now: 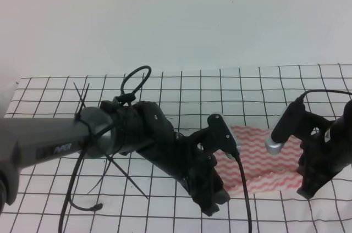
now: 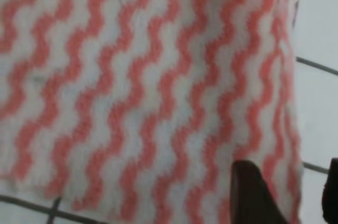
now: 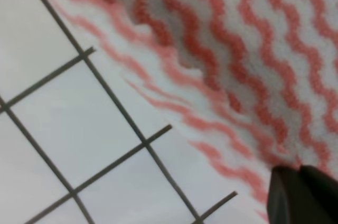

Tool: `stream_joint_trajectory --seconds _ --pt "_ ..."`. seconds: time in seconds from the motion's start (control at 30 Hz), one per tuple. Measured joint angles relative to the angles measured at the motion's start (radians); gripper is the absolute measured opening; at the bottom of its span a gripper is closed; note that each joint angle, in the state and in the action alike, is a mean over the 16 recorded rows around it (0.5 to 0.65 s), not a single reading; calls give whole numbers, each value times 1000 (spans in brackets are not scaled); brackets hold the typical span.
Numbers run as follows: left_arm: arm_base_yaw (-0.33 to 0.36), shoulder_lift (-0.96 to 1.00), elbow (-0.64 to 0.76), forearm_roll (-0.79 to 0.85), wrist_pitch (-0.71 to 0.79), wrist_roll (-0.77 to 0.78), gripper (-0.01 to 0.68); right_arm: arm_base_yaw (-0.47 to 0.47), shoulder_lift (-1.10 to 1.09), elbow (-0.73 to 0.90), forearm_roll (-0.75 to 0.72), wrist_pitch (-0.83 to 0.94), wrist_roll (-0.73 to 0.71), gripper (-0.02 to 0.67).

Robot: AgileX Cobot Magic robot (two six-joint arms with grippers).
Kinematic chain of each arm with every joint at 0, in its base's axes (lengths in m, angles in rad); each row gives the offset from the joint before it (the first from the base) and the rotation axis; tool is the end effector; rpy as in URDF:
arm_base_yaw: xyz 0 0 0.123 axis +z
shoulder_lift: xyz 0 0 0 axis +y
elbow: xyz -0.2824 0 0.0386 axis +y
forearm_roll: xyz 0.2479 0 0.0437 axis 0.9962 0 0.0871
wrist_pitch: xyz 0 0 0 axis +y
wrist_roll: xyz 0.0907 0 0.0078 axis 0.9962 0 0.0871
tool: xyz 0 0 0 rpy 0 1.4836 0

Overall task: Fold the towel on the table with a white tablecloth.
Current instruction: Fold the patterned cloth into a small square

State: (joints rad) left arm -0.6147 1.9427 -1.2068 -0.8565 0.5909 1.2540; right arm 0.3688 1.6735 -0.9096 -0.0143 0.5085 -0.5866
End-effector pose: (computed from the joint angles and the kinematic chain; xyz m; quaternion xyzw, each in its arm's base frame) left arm 0.2979 -0.2573 0.1659 0.5421 0.7762 -0.2235 0.2319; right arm 0.2901 0.1114 0.1756 -0.4561 0.8691 -0.0254 0.1900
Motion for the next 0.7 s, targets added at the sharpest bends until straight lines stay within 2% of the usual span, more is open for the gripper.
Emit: stream_joint_trajectory --seconds 0.2,0.53,0.7 --pt "-2 9 0 -3 -34 11 214 0 0 0 -1 -6 1 4" --pt "-2 10 0 -3 -56 22 70 0 0 0 -1 -31 2 4" --pt "-2 12 -10 2 -46 26 26 0 0 0 -1 -52 3 4"
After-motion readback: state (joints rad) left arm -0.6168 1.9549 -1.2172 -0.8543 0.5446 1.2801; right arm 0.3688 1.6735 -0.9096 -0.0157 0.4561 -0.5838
